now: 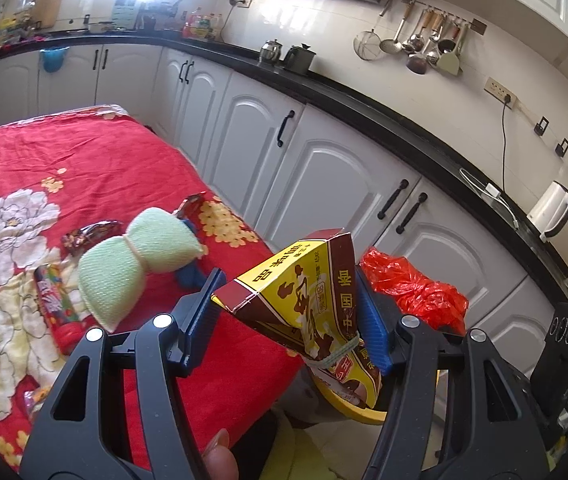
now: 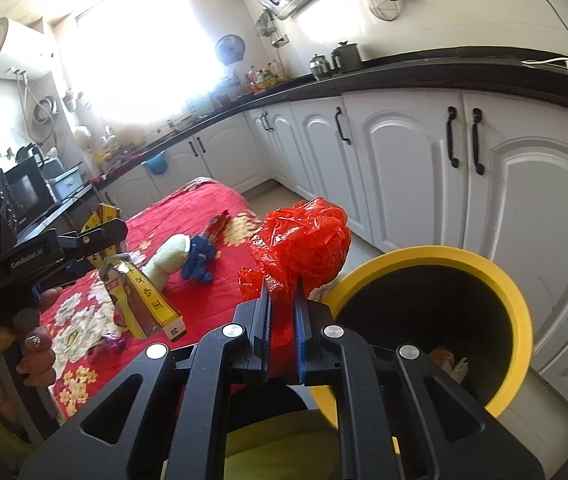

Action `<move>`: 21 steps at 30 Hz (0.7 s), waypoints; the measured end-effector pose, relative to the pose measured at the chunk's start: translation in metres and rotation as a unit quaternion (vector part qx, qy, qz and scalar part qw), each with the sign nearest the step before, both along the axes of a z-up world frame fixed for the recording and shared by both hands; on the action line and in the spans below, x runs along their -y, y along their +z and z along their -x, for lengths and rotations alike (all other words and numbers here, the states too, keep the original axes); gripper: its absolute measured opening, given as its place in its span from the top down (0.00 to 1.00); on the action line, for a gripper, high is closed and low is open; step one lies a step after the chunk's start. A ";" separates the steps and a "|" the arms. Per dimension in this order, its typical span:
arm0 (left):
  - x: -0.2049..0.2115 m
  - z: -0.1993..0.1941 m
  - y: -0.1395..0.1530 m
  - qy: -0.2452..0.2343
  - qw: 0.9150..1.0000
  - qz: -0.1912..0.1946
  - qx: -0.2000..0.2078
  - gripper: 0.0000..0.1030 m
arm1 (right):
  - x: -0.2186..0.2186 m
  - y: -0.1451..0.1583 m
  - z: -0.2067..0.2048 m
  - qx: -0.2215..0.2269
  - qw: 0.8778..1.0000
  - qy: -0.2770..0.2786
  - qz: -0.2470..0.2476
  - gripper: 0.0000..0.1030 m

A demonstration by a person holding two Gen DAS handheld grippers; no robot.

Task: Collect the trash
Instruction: 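Carry the yellow snack box and red bag over the yellow bin with both tools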

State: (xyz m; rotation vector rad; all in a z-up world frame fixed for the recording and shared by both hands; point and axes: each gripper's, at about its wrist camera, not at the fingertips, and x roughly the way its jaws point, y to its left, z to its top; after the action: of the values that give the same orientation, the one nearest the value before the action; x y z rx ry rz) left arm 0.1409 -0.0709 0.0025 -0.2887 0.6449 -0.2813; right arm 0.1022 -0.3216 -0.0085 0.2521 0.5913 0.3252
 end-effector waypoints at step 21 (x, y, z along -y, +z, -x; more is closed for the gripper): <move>0.065 -0.016 -0.009 -0.047 0.999 -0.024 0.008 0.48 | 0.056 -0.022 0.002 -0.007 0.997 -0.072 0.005 0.91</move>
State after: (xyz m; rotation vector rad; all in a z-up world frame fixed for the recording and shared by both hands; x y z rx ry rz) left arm 0.1567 -0.1358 -0.0066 -0.2101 0.6493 -0.3574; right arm 0.0997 -0.3780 -0.0306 0.2859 0.5853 0.1806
